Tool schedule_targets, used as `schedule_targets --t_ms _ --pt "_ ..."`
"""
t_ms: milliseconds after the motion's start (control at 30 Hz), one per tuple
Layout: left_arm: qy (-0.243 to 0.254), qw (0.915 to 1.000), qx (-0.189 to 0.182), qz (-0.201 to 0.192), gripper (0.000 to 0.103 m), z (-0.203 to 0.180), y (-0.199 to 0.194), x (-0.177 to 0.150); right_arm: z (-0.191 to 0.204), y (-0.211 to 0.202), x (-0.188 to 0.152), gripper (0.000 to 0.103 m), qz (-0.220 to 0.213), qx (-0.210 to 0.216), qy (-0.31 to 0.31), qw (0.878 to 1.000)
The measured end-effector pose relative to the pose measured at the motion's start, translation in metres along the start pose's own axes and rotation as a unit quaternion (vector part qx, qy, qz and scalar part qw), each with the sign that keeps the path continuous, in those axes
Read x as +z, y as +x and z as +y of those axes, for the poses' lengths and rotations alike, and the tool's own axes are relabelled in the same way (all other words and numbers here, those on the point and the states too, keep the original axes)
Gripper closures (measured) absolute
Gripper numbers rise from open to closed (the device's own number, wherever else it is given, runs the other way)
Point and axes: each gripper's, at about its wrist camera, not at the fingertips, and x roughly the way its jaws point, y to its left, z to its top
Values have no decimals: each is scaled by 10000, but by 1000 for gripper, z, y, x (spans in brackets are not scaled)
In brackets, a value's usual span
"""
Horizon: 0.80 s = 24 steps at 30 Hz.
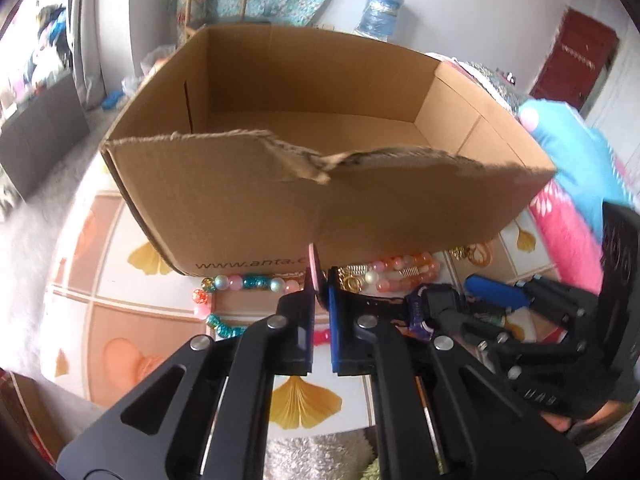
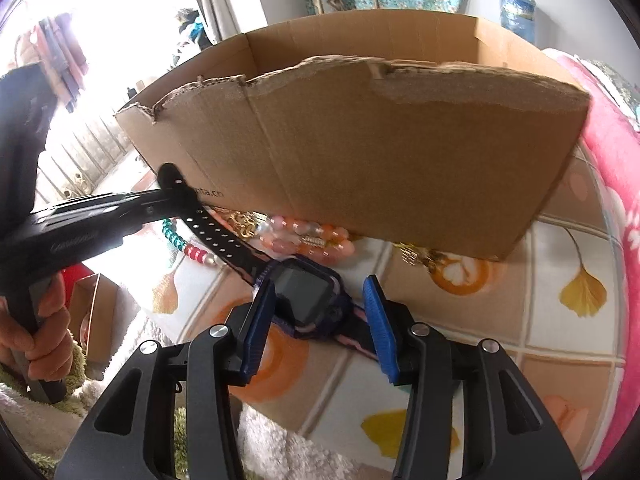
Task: Organize jewelry
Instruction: 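Close the right gripper on the purple smartwatch face, then lift the smartwatch with the right gripper and carry it over the box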
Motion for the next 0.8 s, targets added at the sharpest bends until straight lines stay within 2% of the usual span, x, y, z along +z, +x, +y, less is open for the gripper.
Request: schedule_targets --t_ms 167,300,400,533,800 --pt "214 9995 217 8 98 -10 -6 -10 -30 -35 -10 52 -70 -18 704 9975" --pt "172 9994 297 67 98 -4 -3 -19 -55 -55 -24 52 -18 -259 1235 9920" --pt "65 9996 274 101 97 3 0 -22 -70 -54 -30 52 60 -403 1576 9867" --pt "66 9995 302 61 97 5 2 -23 -83 -44 -32 53 175 -241 2046 9784" --pt "64 9994 323 69 97 3 8 -24 -76 -28 -23 60 267 -60 2195 9752"
